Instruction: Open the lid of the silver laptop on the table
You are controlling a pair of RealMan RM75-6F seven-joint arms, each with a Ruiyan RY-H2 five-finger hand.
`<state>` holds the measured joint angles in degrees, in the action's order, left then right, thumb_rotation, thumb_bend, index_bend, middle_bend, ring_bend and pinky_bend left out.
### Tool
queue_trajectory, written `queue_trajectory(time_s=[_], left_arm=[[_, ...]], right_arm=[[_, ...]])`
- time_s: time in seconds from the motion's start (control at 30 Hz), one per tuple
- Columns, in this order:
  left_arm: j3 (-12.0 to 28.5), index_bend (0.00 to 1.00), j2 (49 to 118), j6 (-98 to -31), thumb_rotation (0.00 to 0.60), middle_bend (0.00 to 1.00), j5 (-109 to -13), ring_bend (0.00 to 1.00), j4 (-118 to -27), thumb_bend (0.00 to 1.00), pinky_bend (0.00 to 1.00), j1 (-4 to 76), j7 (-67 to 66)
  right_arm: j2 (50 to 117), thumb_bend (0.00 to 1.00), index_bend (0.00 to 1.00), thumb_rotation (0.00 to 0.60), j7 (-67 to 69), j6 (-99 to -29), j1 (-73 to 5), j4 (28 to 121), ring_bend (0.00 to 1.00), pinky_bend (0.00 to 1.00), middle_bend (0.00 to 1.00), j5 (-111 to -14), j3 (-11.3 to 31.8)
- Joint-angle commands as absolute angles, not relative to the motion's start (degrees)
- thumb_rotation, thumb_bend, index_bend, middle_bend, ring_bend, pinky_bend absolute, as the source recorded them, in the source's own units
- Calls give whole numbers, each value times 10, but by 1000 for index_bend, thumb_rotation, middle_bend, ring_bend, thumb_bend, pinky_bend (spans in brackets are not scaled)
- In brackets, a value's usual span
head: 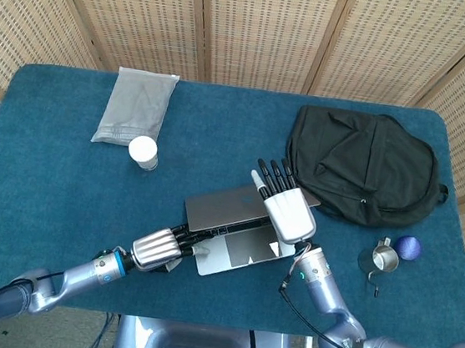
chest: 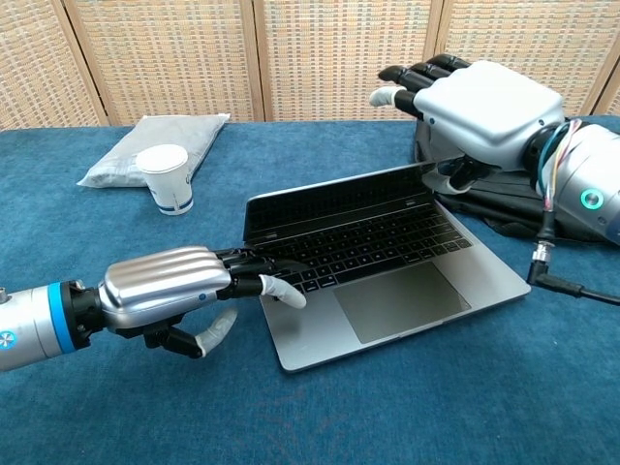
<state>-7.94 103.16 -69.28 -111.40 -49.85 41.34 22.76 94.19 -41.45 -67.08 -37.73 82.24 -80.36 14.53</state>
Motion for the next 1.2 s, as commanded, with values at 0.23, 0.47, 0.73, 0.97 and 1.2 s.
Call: queue_trajectory(time_s=[0.23, 0.47, 0.73, 0.97, 1.2], left_arm=[[-89, 157, 1066, -710, 600, 4, -1108, 41, -432, 835, 91, 424, 264], [-93, 157, 1084, -696, 600, 42, -1100, 59, -409, 833, 115, 439, 277], [-91, 158, 1094, -673, 600, 53, -1088, 65, -410, 837, 115, 457, 264], [-83, 157, 1093, -634, 600, 60, -1065, 67, -436, 836, 115, 472, 243], [-78, 160, 1094, -614, 600, 64, -1051, 68, -456, 832, 115, 480, 219]], right_arm=[[918, 362, 105, 600, -376, -655, -384, 826, 0, 40, 0, -799, 142], [895, 363, 105, 600, -346, -649, -391, 848, 0, 45, 1, -804, 142], [883, 363, 105, 600, -342, -643, -395, 868, 0, 46, 1, -790, 144], [880, 363, 105, 600, -344, -641, -403, 878, 0, 48, 1, -782, 146], [884, 363, 105, 600, -359, -635, -418, 885, 0, 57, 1, -756, 162]])
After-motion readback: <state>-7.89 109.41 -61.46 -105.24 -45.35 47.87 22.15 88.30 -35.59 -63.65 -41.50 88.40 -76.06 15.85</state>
